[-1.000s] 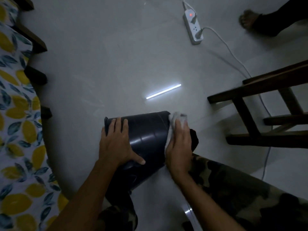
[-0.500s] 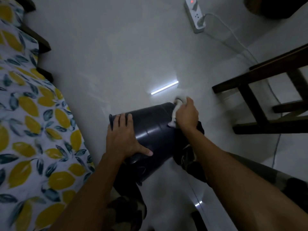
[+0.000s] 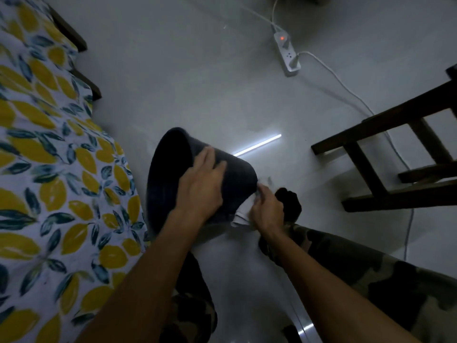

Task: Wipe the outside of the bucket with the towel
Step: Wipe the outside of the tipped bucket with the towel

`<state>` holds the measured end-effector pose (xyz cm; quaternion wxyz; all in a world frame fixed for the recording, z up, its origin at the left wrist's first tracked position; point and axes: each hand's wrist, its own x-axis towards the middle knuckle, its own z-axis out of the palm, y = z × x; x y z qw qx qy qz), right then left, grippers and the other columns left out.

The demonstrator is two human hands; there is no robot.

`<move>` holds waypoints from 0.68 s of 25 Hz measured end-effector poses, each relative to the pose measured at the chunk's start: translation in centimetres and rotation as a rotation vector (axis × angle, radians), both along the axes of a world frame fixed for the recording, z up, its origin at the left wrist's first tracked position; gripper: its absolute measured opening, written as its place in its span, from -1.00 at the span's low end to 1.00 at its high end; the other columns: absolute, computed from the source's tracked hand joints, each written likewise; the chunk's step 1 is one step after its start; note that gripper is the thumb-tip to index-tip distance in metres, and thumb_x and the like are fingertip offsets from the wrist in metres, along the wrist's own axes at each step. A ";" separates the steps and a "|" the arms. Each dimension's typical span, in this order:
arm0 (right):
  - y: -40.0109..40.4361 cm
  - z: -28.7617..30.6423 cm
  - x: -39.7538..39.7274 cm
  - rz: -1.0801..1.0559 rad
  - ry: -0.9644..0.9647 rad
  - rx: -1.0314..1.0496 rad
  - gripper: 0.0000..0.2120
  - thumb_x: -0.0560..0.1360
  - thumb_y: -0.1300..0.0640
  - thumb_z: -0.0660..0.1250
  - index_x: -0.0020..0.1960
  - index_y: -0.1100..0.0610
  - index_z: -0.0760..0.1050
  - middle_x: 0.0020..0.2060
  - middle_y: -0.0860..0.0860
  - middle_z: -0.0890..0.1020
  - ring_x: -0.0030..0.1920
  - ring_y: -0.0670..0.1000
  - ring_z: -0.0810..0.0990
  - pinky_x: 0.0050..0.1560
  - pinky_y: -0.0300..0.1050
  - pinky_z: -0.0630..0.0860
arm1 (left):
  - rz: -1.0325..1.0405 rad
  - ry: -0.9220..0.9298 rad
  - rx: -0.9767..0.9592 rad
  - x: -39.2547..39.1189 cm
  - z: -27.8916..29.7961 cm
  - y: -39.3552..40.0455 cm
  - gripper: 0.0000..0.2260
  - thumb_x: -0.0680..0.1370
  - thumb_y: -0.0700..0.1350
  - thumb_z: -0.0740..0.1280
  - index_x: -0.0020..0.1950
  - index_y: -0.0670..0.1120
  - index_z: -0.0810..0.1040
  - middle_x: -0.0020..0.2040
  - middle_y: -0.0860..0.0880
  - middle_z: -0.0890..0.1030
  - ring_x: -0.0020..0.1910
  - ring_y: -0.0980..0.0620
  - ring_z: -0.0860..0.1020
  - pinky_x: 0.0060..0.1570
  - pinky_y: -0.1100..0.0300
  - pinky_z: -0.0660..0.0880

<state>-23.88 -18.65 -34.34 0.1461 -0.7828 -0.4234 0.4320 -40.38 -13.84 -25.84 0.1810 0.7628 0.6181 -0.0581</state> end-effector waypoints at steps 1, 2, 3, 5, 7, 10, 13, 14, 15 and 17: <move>-0.4 -0.1 -0.5 0.011 0.039 -0.004 -0.69 0.70 0.17 0.19 0.39 0.09 0.54 0.24 0.18 0.66 0.23 0.20 0.63 0.11 -0.21 0.45 | -0.092 -0.060 0.046 1.9 -0.6 -0.4 -0.49 0.52 -0.14 0.40 0.46 -0.11 0.43 0.62 -0.17 0.14 0.61 -0.11 0.09 0.29 -0.08 0.50; -0.7 -0.2 -0.9 0.034 0.076 -0.017 -0.72 0.70 0.19 0.20 0.36 0.15 0.55 0.23 0.19 0.66 0.21 0.20 0.64 0.02 -0.34 0.42 | -0.168 -0.109 0.030 3.8 -1.4 -1.2 -0.57 0.57 -0.16 0.31 0.44 -0.13 0.45 0.63 -0.17 0.14 0.61 -0.10 0.11 0.28 -0.09 0.50; -0.9 -0.4 -1.3 0.039 0.124 -0.046 -0.74 0.70 0.22 0.21 0.32 0.22 0.55 0.20 0.22 0.66 0.16 0.18 0.65 -0.12 -0.46 0.39 | -0.195 -0.151 -0.029 5.3 -2.4 -2.0 -0.60 0.61 -0.17 0.23 0.46 -0.16 0.44 0.63 -0.16 0.14 0.61 -0.10 0.12 0.30 -0.11 0.48; -1.0 -0.4 -1.2 -0.025 0.239 -0.078 -0.78 0.69 0.21 0.24 0.27 0.22 0.56 0.12 0.19 0.69 0.01 0.09 0.69 -0.24 -0.46 0.48 | -0.182 -0.167 -0.143 6.3 -4.7 -3.2 -0.51 0.61 -0.19 0.24 0.56 -0.16 0.31 0.65 -0.10 0.10 0.62 -0.05 0.08 0.37 -0.10 0.43; -1.1 -0.7 -0.4 -0.099 0.308 -0.067 -0.77 0.68 0.13 0.24 0.26 0.13 0.59 0.06 0.08 0.71 0.02 0.03 0.70 -0.07 -0.20 0.63 | -0.246 -0.133 -0.162 5.6 -7.0 -4.0 -0.25 0.52 -0.23 0.39 0.64 -0.10 0.10 0.67 -0.02 -0.02 0.63 0.05 -0.03 0.42 0.02 0.38; -1.5 -1.5 0.9 -0.125 0.349 -0.069 -0.75 0.68 0.15 0.24 0.30 0.14 0.58 0.07 0.03 0.70 0.05 -0.04 0.69 0.08 -0.12 0.63 | -0.253 -0.238 -0.213 5.6 -8.2 -4.6 -0.21 0.53 -0.29 0.36 0.66 -0.02 0.01 0.67 0.07 -0.10 0.63 0.10 -0.08 0.49 -0.06 0.28; -1.6 -1.5 1.7 -0.151 0.339 -0.104 -0.74 0.67 0.18 0.24 0.33 0.08 0.53 0.16 -0.01 0.66 -0.03 -0.25 0.61 -0.05 -0.44 0.51 | -0.211 -0.231 -0.302 7.5 -6.1 -4.9 -0.22 0.58 -0.28 0.35 0.66 0.02 -0.01 0.66 0.12 -0.12 0.63 0.12 -0.10 0.53 -0.19 0.12; -1.6 -1.1 2.1 -0.162 0.330 -0.100 -0.73 0.67 0.19 0.25 0.35 0.11 0.54 0.16 -0.01 0.66 -0.06 -0.26 0.60 -0.10 -0.47 0.49 | -0.225 -0.200 -0.284 8.0 -5.4 -4.9 -0.19 0.55 -0.25 0.39 0.66 0.02 -0.02 0.66 0.11 -0.11 0.63 0.11 -0.09 0.53 -0.22 0.09; -1.7 -0.6 2.5 -0.183 0.335 -0.083 -0.73 0.67 0.21 0.25 0.34 0.17 0.54 0.11 0.03 0.66 -0.07 -0.21 0.60 -0.09 -0.41 0.50 | -0.236 -0.185 -0.255 8.4 -4.8 -4.9 -0.15 0.53 -0.24 0.43 0.66 0.02 -0.02 0.66 0.10 -0.10 0.63 0.10 -0.08 0.53 -0.24 0.06; -1.9 1.1 3.4 -0.222 0.362 -0.033 -0.77 0.67 0.23 0.25 0.28 0.26 0.54 0.01 0.06 0.65 -0.03 0.00 0.62 -0.02 -0.20 0.53 | -0.223 -0.231 -0.240 8.7 -3.4 -4.9 -0.15 0.51 -0.30 0.41 0.65 0.04 0.01 0.67 0.10 -0.06 0.63 0.10 -0.05 0.54 -0.21 0.04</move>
